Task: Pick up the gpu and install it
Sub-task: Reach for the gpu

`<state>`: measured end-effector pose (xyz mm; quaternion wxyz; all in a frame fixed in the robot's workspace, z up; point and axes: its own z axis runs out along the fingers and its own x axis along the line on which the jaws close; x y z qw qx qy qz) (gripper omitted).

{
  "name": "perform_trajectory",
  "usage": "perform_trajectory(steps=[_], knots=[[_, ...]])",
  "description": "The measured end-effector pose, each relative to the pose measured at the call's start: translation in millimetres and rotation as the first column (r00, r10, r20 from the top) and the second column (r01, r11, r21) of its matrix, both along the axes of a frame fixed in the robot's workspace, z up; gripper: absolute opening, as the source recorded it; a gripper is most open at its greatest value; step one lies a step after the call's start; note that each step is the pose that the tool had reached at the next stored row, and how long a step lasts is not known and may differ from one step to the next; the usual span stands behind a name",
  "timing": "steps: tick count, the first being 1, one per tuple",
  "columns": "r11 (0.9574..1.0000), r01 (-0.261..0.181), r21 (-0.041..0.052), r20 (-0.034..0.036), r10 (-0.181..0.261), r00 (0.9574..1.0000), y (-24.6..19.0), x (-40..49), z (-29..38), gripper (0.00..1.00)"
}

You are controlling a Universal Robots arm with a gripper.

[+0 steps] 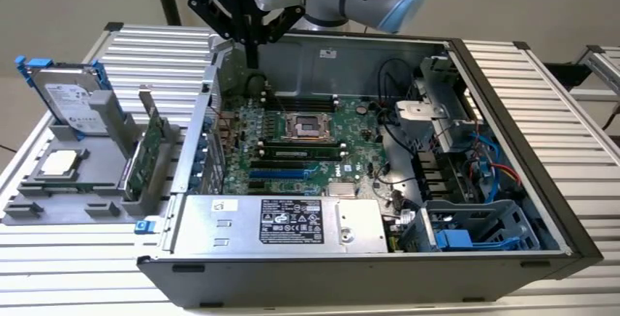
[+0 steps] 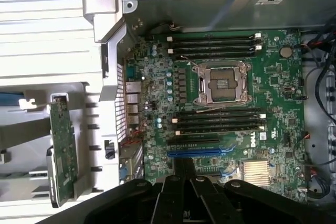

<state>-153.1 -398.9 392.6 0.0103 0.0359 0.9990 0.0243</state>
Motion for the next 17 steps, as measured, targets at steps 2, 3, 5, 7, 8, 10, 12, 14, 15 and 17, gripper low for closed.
perform_trajectory(steps=[2, 3, 5, 7, 8, 10, 12, 14, 15, 17], knots=[[1.0000, 0.000, 0.0000, 0.0000, 0.000, 1.0000, 0.0, -1.2, 0.0, 0.00], [1.0000, 0.000, 0.0000, 0.0000, 0.000, 1.0000, 0.0, -1.9, 0.0, 0.00], [1.0000, 0.000, 0.0000, 0.0000, 0.000, 1.0000, 0.0, -3.2, 0.0, 0.00], [1.0000, 0.000, 0.0000, 0.0000, 0.000, 1.0000, 0.0, -4.6, 0.0, 0.00], [1.0000, 0.000, 0.0000, 0.0000, 0.000, 1.0000, 0.0, -5.1, 0.0, 0.00], [1.0000, 0.000, 0.0000, 0.0000, 0.000, 1.0000, 0.0, -6.2, 0.0, 0.00], [1.0000, 0.000, 0.0000, 0.0000, 0.000, 1.0000, 0.0, -7.2, 0.0, 0.00], [1.0000, 0.000, 0.0000, 0.0000, 0.000, 1.0000, 0.0, -8.5, 0.0, 0.00], [1.0000, 0.000, 0.0000, 0.0000, 0.000, 1.0000, 0.0, -9.1, 0.0, 0.00], [1.0000, 0.000, 0.0000, 0.0000, 0.000, 1.0000, 0.0, -10.4, 0.0, 0.00]])
